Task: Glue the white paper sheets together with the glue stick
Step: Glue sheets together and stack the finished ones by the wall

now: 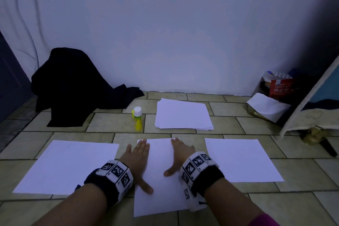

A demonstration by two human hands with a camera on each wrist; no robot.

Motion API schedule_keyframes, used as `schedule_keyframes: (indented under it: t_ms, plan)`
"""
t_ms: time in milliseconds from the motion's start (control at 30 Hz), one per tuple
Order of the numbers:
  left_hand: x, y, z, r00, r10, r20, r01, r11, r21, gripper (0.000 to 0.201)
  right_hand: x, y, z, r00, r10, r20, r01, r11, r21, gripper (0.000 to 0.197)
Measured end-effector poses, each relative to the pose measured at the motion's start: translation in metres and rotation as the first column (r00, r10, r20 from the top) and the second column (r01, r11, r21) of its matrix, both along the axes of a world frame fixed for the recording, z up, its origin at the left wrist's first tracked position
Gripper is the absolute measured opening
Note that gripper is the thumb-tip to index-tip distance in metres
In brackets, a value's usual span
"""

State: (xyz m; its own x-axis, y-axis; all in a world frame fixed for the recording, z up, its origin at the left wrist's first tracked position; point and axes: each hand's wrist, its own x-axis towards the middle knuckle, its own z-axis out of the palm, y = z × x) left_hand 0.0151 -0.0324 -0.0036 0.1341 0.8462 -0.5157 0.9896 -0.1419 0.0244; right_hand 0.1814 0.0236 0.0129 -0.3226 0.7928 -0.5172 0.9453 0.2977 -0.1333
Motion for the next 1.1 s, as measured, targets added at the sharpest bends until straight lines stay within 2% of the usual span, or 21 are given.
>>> schedule_keyframes:
  t_ms: [100, 233, 300, 367, 433, 567, 700, 900, 1100]
  plan:
    - [0.001, 0.0, 0.01, 0.999, -0.005, -0.043, 0.008, 0.999, 0.053, 0.127, -0.006, 0.0, 0.008, 0.998, -0.049, 0.041, 0.045, 0.995, 0.084, 0.114]
    - [-0.004, 0.003, 0.026, 0.997, 0.048, -0.062, -0.035, 0.98, 0.195, 0.077, -0.015, -0.004, 0.015, 0.995, -0.029, 0.096, 0.005, 0.969, 0.246, 0.062]
    - [-0.006, 0.002, 0.03, 0.994, 0.076, -0.075, -0.056, 0.969, 0.242, 0.052, -0.02, -0.006, 0.012, 0.999, -0.017, 0.045, 0.006, 0.971, 0.237, 0.045]
    - [-0.005, 0.001, 0.03, 0.993, 0.076, -0.092, -0.05, 0.967, 0.251, 0.042, -0.027, -0.009, 0.008, 1.0, -0.03, 0.002, 0.029, 0.977, 0.214, 0.039]
    - [-0.005, 0.0, 0.028, 0.993, 0.067, -0.093, -0.044, 0.972, 0.23, 0.05, -0.033, -0.01, 0.005, 1.0, -0.02, -0.003, 0.021, 0.981, 0.193, 0.044]
    - [-0.005, 0.0, 0.027, 0.998, 0.02, -0.057, -0.005, 0.968, 0.25, 0.07, -0.038, -0.006, 0.001, 0.994, 0.11, 0.007, -0.11, 0.986, 0.128, 0.074]
    - [-0.009, 0.004, 0.017, 0.999, 0.019, -0.03, -0.017, 0.998, 0.054, 0.098, -0.024, 0.0, -0.002, 0.978, 0.207, -0.039, -0.204, 0.977, 0.065, 0.09]
    - [-0.02, 0.007, 0.01, 0.997, 0.047, 0.062, -0.045, 0.998, -0.036, 0.113, 0.03, 0.021, 0.001, 0.974, 0.222, 0.047, -0.22, 0.975, -0.039, 0.114]
    - [-0.023, 0.006, 0.006, 0.993, 0.049, 0.111, -0.046, 0.998, -0.034, 0.116, 0.06, 0.04, 0.0, 0.988, 0.13, 0.08, -0.127, 0.991, -0.041, 0.128]
